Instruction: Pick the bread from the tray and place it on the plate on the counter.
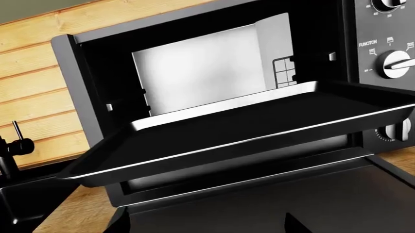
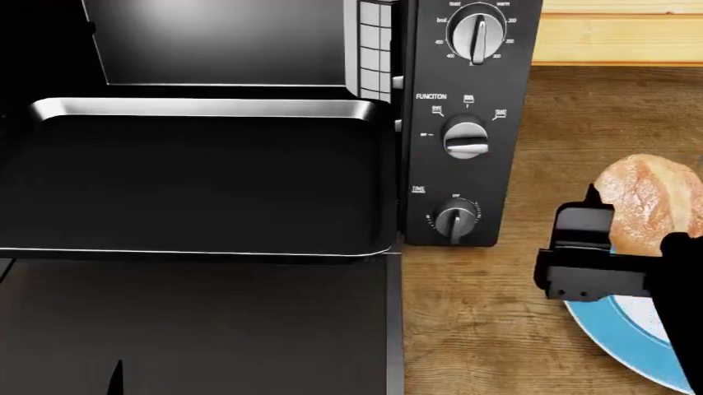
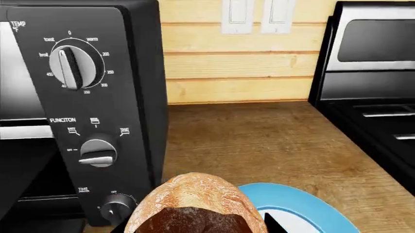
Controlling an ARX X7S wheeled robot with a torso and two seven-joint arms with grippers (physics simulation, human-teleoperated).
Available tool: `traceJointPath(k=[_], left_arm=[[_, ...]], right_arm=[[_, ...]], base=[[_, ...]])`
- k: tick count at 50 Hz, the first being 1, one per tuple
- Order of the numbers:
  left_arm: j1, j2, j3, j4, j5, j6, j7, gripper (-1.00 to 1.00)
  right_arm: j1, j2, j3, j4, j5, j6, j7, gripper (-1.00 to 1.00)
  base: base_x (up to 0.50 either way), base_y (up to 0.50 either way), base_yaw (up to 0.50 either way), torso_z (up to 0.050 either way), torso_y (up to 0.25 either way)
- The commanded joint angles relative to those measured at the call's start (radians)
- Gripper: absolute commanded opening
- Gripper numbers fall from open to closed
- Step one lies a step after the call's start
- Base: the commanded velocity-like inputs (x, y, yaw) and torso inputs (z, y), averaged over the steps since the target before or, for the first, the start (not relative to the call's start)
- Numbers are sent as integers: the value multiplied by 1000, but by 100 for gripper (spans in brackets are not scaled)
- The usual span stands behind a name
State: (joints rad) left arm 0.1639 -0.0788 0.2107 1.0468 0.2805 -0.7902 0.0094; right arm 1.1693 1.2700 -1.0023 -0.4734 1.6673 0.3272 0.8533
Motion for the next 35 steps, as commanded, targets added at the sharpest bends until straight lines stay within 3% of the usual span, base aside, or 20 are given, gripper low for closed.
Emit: traceJointPath(k=[1, 20, 35], left_arm=[[-3, 28, -24, -13, 38, 17, 29, 100], [-15, 22, -18, -15, 33, 8, 23, 100], [-17, 12, -10, -20, 27, 5, 9, 100]], right_arm=[[64, -25, 37, 144, -13, 119, -73, -100], [62, -87, -11, 309, -39, 204, -96, -100], [88, -207, -53, 478, -104, 256, -142, -100]], base=[[0, 0, 0, 0, 0], [0, 0, 0, 0, 0], [0, 0, 0, 0, 0]])
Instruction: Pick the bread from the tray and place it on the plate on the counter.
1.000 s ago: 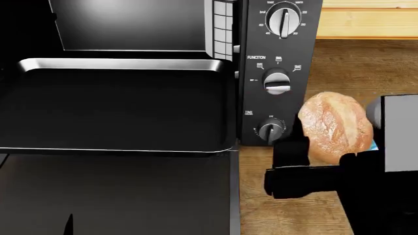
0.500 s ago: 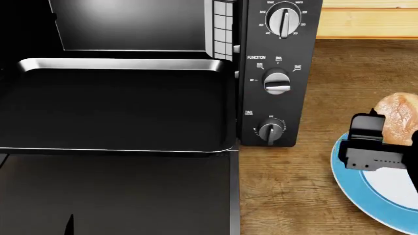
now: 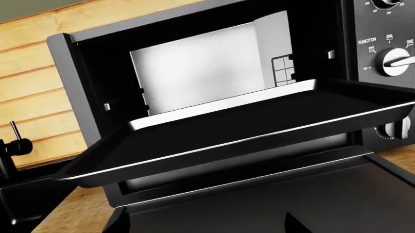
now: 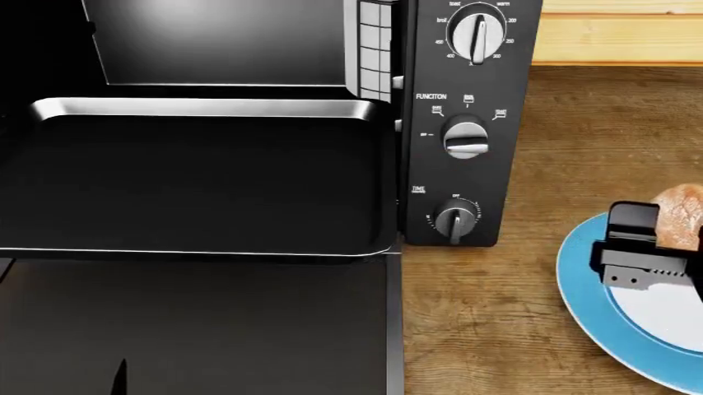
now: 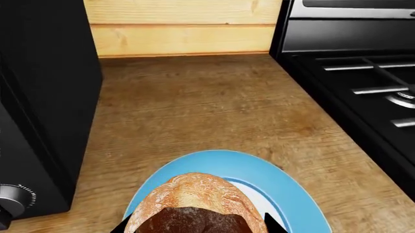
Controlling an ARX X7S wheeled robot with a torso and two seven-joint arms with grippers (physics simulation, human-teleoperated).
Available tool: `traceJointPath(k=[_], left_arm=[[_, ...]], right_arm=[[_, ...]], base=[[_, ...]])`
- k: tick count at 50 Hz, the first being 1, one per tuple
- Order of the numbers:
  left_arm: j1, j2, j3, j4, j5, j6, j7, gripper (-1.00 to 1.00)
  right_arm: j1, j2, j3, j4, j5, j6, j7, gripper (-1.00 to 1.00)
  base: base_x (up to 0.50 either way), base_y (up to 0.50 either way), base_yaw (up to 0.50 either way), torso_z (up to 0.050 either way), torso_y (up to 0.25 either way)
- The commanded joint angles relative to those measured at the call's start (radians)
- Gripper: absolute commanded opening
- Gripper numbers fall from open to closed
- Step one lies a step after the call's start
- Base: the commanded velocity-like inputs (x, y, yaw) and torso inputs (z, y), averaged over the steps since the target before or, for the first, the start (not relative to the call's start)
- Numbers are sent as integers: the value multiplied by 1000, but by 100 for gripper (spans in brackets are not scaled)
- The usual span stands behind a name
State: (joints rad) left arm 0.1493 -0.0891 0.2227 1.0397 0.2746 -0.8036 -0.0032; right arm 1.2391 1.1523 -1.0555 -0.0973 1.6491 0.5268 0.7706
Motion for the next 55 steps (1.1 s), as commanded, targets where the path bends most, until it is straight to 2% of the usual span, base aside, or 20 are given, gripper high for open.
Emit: traceJointPath(k=[1, 41, 55], left_arm=[[-2, 22, -23, -11, 33, 18, 21, 100], [-12, 1, 0, -27, 17, 7, -7, 100], [-10, -7, 8, -29, 14, 4, -19, 100]], right_arm=[[22, -96, -3, 108, -90, 62, -60, -100], [-16, -210, -37, 395, -155, 33, -137, -100], [11, -311, -64, 563, -205, 35, -211, -100]], base=[[0, 0, 0, 0, 0], [0, 0, 0, 0, 0], [0, 0, 0, 0, 0]])
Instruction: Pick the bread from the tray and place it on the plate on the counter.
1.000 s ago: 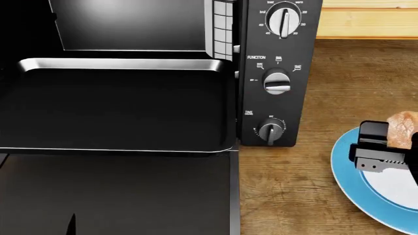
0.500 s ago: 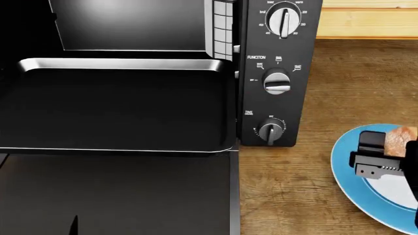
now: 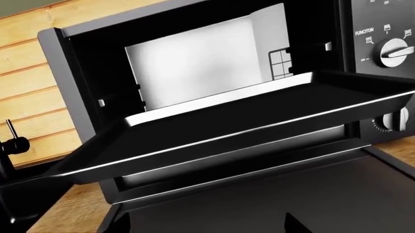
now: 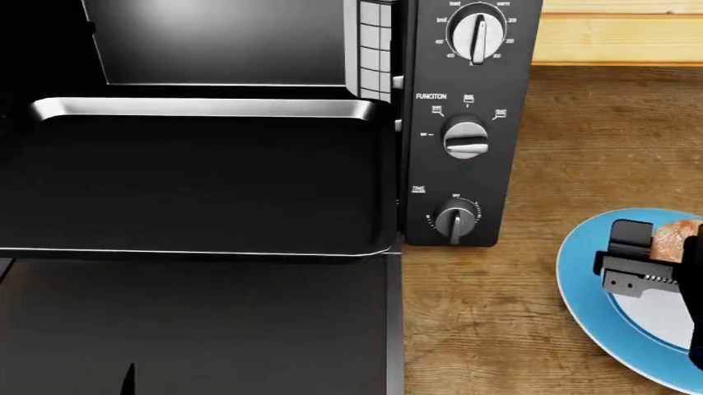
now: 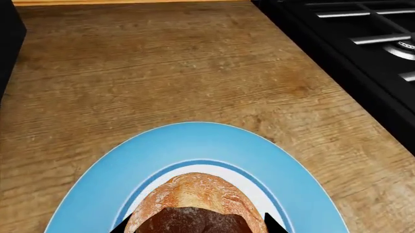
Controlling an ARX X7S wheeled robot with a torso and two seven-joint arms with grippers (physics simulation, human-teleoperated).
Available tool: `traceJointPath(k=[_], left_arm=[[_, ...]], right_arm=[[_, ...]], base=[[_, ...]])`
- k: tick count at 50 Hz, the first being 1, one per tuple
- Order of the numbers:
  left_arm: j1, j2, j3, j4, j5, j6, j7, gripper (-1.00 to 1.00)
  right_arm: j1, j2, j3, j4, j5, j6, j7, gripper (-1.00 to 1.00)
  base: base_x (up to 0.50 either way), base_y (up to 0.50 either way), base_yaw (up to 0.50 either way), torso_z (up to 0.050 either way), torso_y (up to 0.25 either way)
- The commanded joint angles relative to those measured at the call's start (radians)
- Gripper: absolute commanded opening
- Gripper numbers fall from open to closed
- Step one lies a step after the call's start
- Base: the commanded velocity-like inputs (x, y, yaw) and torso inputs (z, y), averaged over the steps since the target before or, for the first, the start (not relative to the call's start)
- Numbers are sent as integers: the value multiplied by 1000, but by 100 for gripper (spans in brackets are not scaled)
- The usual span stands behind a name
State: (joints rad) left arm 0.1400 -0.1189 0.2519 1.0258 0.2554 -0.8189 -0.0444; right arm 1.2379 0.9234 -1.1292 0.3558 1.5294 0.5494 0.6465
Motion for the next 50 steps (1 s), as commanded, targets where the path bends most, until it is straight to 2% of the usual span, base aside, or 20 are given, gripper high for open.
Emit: traceJointPath(k=[1, 8, 9, 26, 35, 44, 50], left_arm=[[-2, 23, -21, -15, 33, 19, 21, 100], [-3, 20, -21, -18, 29, 18, 15, 100], [-3, 20, -22, -17, 28, 18, 14, 100], [1, 14, -15, -11, 22, 17, 4, 100], [-2, 12, -26, -18, 9, 20, 0, 100], [0, 6, -21, -24, 4, 25, -7, 100], [1, 3, -21, -30, 0, 28, -12, 100]], right_arm=[[14, -87, 9, 117, -87, 12, -90, -100], [17, -105, 5, 132, -95, 12, -100, -100], [15, -102, 6, 126, -93, 12, -97, 100], [-9, -24, 31, -10, -77, -8, -23, 100], [-41, 127, 86, -420, -86, -111, 130, 100], [-77, 248, 116, -673, -86, -168, 213, 100], [-127, 350, 140, -903, -102, -265, 302, 100]], base=[[0, 0, 0, 0, 0], [0, 0, 0, 0, 0], [0, 0, 0, 0, 0], [0, 0, 0, 0, 0], [0, 0, 0, 0, 0], [0, 0, 0, 0, 0], [0, 0, 0, 0, 0]])
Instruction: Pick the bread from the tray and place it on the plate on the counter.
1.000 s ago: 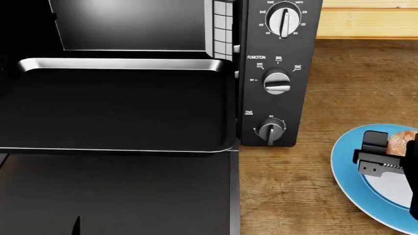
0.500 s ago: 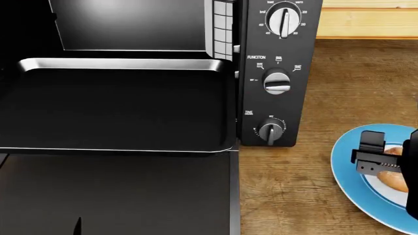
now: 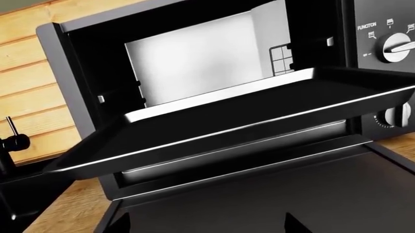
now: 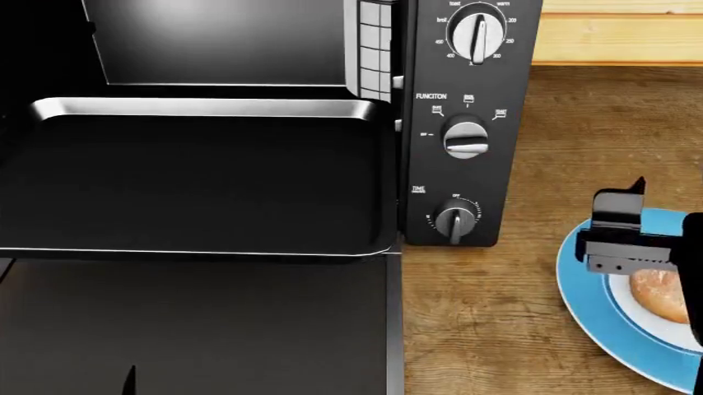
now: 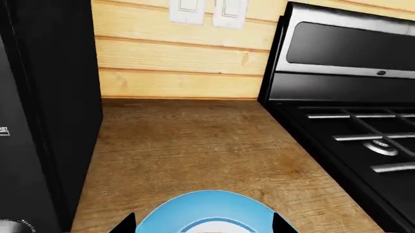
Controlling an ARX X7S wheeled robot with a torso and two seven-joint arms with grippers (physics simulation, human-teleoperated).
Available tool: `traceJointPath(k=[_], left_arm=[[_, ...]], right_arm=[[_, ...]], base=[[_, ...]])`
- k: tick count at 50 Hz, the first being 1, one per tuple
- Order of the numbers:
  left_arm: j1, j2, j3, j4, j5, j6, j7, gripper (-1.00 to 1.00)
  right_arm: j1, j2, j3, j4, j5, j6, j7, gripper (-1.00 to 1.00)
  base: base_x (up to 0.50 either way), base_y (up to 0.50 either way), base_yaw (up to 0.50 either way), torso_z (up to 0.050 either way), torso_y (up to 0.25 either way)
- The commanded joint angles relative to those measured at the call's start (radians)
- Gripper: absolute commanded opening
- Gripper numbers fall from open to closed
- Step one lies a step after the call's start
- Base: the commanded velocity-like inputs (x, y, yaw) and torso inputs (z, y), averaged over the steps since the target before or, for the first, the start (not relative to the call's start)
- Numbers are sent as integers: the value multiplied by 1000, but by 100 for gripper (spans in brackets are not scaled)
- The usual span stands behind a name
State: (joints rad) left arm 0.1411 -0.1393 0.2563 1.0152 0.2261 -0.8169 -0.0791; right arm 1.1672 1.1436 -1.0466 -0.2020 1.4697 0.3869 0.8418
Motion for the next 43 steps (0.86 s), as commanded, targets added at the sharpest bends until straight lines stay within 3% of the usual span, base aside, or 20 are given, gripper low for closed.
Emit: traceJointPath(k=[1, 17, 43], left_arm=[[0, 23, -25, -20, 29, 26, 22, 100], [-7, 18, -22, -23, 19, 18, 13, 100], [0, 6, -23, -18, 4, 27, -5, 100]], right_arm=[[-57, 151, 66, -397, -39, -117, 124, 100], [-124, 422, 70, -845, -94, -319, 238, 100], [-201, 427, -8, -845, -262, -501, 52, 100]], base=[[0, 0, 0, 0, 0], [0, 0, 0, 0, 0], [0, 0, 0, 0, 0]])
